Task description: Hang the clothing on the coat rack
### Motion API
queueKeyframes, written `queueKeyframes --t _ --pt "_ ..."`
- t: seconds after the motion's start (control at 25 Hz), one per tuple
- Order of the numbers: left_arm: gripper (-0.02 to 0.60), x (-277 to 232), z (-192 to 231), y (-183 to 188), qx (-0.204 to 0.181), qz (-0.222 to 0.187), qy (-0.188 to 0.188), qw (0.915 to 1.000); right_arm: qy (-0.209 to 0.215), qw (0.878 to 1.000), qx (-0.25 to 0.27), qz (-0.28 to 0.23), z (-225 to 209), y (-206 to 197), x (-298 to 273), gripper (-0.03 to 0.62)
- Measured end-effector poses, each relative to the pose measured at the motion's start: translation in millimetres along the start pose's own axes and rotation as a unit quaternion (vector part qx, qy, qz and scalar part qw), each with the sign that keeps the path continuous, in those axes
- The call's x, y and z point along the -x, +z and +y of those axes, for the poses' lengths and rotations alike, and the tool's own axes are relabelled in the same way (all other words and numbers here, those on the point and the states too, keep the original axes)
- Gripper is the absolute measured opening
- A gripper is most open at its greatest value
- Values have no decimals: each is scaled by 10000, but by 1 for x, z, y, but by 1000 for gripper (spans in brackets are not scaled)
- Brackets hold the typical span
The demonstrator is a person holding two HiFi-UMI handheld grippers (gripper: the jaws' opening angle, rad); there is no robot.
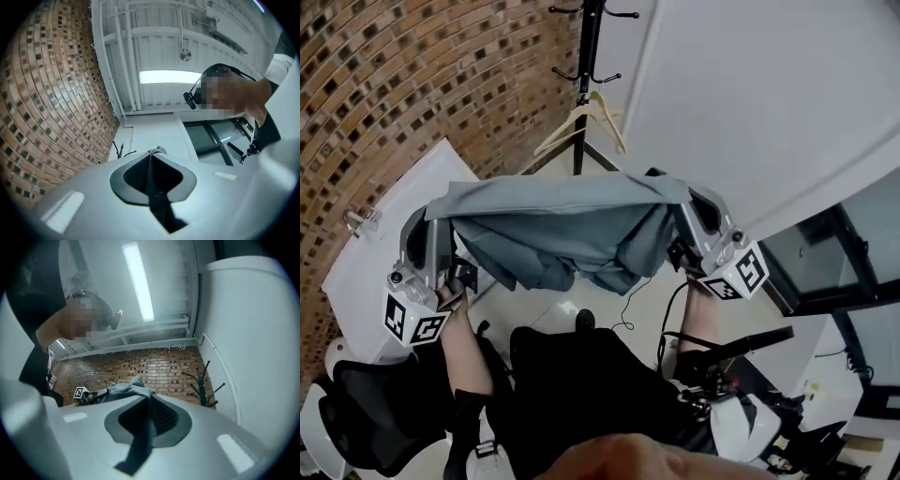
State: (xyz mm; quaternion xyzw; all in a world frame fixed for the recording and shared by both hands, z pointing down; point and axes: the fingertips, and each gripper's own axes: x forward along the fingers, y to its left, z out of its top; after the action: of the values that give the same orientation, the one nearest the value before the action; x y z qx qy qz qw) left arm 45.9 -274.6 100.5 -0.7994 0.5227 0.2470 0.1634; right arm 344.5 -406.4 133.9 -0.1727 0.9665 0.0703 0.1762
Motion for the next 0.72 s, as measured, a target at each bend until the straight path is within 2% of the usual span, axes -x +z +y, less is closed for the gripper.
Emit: queueKeyframes --t 0.16,0.4,0.6,0.72 --pt "14 -73 14 -16 203 -222 -424 9986 -454 9981 401 -77 -52 32 -3 18" --pt "14 -138 62 -43 541 -616 -800 9934 -840 9941 683 -16 -102 37 -32 18" --pt "12 -194 130 -63 762 -1025 -1187 9847 -1117 9882 1028 -185 -151 45 -85 18" --pt "12 -250 182 -56 770 -1156 -1339 9812 -989 9873 1108 -556 -189 66 -143 18"
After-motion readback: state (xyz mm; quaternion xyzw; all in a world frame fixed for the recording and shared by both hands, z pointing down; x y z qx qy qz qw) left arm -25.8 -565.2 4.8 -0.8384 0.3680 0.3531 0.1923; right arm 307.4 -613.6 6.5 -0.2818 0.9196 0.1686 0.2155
